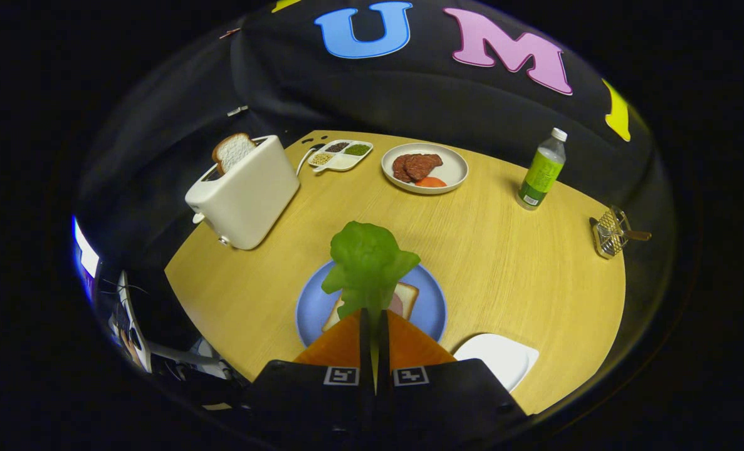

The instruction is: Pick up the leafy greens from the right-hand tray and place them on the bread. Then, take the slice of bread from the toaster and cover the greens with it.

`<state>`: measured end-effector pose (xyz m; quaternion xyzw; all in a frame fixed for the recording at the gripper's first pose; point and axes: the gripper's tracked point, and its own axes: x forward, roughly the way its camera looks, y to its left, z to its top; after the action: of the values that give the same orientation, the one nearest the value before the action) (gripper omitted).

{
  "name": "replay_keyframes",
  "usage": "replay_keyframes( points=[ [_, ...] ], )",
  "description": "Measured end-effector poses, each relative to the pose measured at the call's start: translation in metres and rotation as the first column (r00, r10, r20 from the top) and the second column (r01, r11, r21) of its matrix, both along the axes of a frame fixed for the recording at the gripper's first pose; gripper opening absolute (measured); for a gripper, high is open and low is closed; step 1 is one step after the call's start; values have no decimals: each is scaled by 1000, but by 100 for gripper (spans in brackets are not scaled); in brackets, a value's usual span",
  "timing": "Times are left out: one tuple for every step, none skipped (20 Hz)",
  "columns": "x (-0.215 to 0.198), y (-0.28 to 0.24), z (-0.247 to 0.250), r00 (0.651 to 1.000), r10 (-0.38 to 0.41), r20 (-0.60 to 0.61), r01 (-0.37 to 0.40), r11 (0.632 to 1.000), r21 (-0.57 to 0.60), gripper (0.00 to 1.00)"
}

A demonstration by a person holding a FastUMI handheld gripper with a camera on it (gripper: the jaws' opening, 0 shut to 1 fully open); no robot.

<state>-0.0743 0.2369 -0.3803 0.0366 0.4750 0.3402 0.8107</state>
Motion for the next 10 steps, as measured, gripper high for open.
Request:
replay_keyframes(
  points=[
    [1,1,-2,1000,6,3,-6,1000,-14,5],
    [2,0,-6,1000,10,7,-10,999,-32,5],
    [3,-1,-9,1000,12,7,-11,999,-44,5],
    [2,1,-11,1000,14,3,-14,999,-44,6],
    [4,2,-14,1000,9,2,-9,999,-47,8],
    [4,2,-19,1000,9,-5,-9,999,-51,24],
    [6,2,-23,1000,9,-8,-9,998,-60,38],
    [7,0,-23,1000,8,-9,-9,998,-63,51],
    [7,0,-21,1000,4,-6,-4,998,-59,64],
    [9,1,-17,1000,-4,1,4,999,-48,78]
  ],
)
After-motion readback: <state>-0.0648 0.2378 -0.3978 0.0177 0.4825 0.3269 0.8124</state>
